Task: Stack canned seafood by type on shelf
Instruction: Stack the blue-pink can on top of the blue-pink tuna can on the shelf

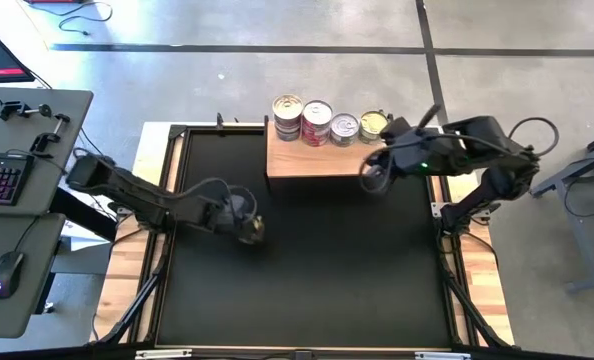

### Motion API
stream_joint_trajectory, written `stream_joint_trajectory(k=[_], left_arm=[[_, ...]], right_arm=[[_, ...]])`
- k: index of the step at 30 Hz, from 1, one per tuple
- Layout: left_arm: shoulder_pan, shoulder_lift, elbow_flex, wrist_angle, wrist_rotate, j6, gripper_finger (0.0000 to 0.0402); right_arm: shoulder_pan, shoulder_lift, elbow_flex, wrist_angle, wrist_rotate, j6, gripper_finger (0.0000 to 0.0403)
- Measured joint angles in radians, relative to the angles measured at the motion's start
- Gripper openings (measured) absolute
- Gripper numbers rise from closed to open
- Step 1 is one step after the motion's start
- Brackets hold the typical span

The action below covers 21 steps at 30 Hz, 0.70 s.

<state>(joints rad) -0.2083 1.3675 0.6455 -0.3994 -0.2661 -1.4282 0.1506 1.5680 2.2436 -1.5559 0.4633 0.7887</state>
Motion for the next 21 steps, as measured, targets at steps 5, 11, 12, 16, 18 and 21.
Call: stream_joint_trajectory(k=[5, 11, 12, 16, 18, 21], left_arm=[[-0.145, 0.202, 0.097, 0.157, 0.041, -0.112, 0.0], [-0.181, 0.413, 0.302, 0.24, 0.066, -0.004, 0.0], [-0.172, 0.434, 0.336, 0.236, 0.072, 0.044, 0.0], [-0.124, 0.465, 0.434, 0.206, 0.122, 0.295, 0.0], [-0.105, 0.439, 0.458, 0.139, 0.178, 0.431, 0.0], [-0.105, 0.334, 0.458, 0.004, 0.179, 0.563, 0.0]], right_arm=[[0.062, -0.009, 0.0, -0.017, -0.004, -0.002, 0.0], [0.164, -0.007, -0.154, 0.032, -0.159, 0.052, 0.0], [0.18, -0.006, -0.218, 0.059, -0.191, 0.082, 0.0], [0.24, -0.004, -0.535, 0.283, -0.305, 0.219, 0.0], [0.267, -0.003, -0.7, 0.482, -0.408, 0.281, 0.0], [0.291, -0.001, -0.906, 0.818, -0.454, 0.429, 0.0]])
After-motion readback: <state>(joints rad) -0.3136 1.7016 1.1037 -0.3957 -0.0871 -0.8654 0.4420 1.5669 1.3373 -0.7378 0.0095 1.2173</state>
